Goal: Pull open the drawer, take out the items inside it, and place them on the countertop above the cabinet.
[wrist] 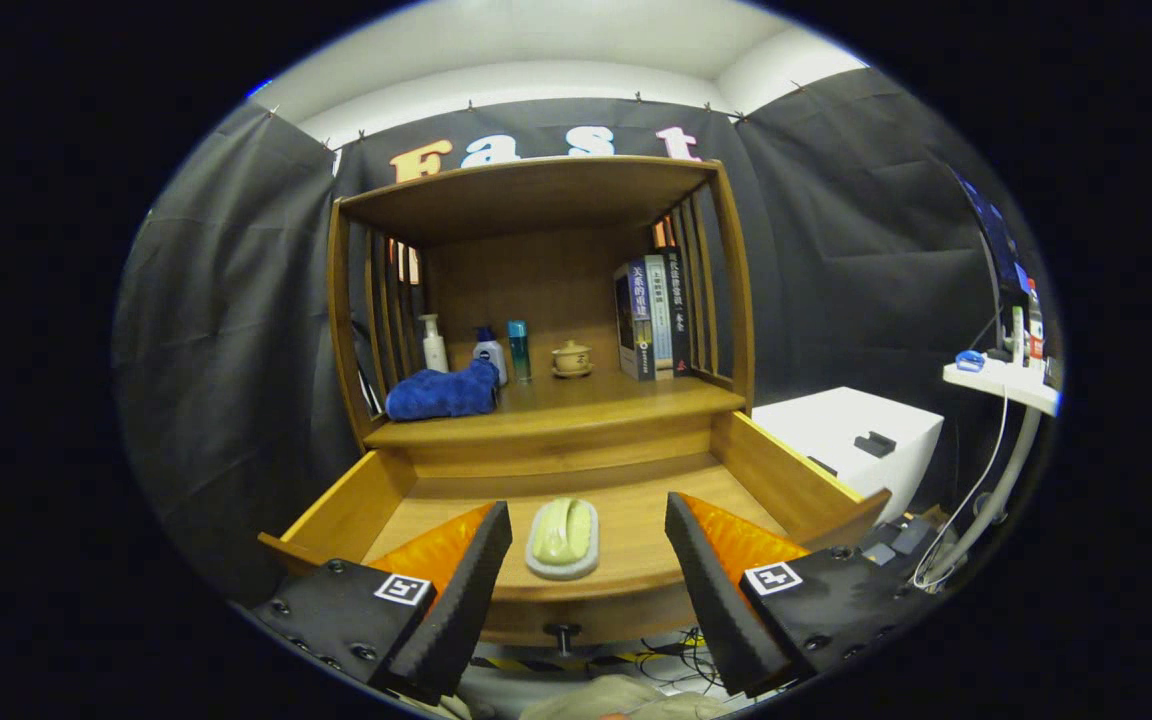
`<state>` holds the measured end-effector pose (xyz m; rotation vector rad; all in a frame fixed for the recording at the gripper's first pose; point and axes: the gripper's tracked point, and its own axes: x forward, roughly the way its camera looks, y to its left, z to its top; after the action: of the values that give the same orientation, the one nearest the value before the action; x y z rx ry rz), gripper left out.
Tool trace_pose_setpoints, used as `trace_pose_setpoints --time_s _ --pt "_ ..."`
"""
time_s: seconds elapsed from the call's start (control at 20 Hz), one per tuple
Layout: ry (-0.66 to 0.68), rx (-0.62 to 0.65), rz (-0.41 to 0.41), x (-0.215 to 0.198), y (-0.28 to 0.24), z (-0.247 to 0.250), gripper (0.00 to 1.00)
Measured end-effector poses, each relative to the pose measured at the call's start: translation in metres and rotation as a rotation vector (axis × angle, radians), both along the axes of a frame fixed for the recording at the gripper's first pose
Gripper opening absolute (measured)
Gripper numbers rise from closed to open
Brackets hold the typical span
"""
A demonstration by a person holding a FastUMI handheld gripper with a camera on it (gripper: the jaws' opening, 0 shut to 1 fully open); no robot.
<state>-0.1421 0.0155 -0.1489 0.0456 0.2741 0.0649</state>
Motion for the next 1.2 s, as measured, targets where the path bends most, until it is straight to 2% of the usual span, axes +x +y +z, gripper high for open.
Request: trace_pose_setpoints --time_s 0.3,0.55,0.85,1.2 --pt "0.052 -0.073 0.091 0.054 0.029 0.019 0.98" --pt "0.18 -0.075 0.11 0.097 0.041 0.007 0.99" --pt "0.406 -0.055 0.095 0.138 0.048 -0.03 0.99" --pt "0.641 -0.081 0.051 0.158 0.036 -0.094 0.99"
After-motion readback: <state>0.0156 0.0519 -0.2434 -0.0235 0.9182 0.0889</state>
